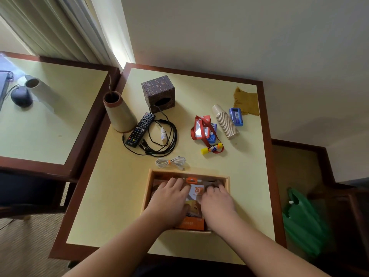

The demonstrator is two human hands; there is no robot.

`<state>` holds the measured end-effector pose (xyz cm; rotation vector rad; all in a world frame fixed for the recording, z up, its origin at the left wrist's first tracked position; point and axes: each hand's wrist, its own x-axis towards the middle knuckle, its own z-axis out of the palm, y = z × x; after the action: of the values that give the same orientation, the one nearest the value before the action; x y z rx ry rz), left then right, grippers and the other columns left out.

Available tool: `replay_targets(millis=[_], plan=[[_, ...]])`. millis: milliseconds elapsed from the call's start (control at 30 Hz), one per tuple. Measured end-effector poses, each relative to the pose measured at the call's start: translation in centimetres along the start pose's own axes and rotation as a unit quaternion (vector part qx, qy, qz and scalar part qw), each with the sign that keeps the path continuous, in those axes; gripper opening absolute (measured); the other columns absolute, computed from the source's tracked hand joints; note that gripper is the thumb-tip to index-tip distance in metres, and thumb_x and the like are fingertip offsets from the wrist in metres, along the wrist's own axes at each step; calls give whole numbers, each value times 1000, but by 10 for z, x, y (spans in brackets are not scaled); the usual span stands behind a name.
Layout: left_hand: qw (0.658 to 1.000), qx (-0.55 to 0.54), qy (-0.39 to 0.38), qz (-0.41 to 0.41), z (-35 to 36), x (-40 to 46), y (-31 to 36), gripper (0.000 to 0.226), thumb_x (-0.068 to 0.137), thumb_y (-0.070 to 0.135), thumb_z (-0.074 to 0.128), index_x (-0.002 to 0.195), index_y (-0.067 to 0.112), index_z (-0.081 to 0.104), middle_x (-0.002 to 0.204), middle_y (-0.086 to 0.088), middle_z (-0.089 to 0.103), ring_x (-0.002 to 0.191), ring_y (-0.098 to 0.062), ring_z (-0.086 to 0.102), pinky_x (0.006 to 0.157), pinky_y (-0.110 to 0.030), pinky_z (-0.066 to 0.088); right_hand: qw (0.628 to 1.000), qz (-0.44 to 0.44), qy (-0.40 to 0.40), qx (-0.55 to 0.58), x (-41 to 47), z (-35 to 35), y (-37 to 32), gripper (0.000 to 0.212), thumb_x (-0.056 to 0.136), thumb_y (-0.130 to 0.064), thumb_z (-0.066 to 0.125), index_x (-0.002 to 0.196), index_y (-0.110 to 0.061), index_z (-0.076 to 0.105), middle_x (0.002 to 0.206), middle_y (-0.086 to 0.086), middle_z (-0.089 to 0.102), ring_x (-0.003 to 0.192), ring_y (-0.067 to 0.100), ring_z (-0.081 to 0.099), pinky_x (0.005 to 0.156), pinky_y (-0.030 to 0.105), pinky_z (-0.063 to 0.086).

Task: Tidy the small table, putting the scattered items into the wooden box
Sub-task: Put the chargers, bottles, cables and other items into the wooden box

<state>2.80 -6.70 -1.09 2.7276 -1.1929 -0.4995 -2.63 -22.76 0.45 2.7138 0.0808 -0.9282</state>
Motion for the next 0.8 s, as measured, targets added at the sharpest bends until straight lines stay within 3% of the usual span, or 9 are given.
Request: replay_targets(millis=[133,300,367,433,533,633,700,800], plan=[[999,-2,-25,-34,-1,5,-3,64,95,57,56,151,30,39,148,3,47,138,-22,40,113,-42,38,998,-34,-5,-54,-6,1,2,62,100,-32,59,154,-8,41,147,19,51,140,34,41,128,55,-4],[999,0,-27,-35,0,3,-4,66,98,58,52,156,32,33,155,6,41,143,-19,35,116,-40,36,994,-80,-50,-55,-4,-9,10,59,95,-36,70,147,-14,53,145,14,54,134,31,47,119,47,28],[999,-11,-37,-33,-2,1,-4,63,100,57,49,156,31,34,156,6,41,143,-19,35,117,-39,37,994,-85,-71,-7,-3,-25,19,50,93,-36,72,138,-16,61,137,11,59,126,31,54,108,43,41],[999,-35,-22,-25,-4,-6,-7,57,101,55,46,152,32,42,153,7,45,141,-18,39,115,-41,40,986,-98,-77,111,-4,-46,36,33,94,-33,70,120,-15,69,117,6,67,109,28,64,95,42,55],[994,-71,86,6,-6,-21,-16,40,99,46,50,135,30,61,139,5,60,130,-20,52,103,-44,52,955,-69,-35,285,6,-81,75,17,97,-32,66,109,-23,74,100,-6,72,90,12,68,82,33,60],[980,-86,181,-10,-5,-33,-25,44,97,45,52,134,23,64,140,1,61,133,-24,50,104,-46,51,948,12,108,300,43,-83,107,20,99,-34,64,118,-34,69,105,-8,68,91,13,65,81,37,61],[977,-86,189,-53,-3,-35,-28,58,97,52,49,147,21,54,154,-1,50,144,-24,40,113,-46,41,955,42,111,271,68,-70,116,35,99,-29,64,133,-37,62,116,-5,66,96,17,64,80,40,62],[978,-98,150,-108,4,-35,-28,79,99,63,44,164,24,22,171,3,19,159,-16,9,128,-42,16,973,58,73,209,93,-53,117,49,100,-27,61,146,-42,50,129,0,60,103,23,63,81,42,61]])
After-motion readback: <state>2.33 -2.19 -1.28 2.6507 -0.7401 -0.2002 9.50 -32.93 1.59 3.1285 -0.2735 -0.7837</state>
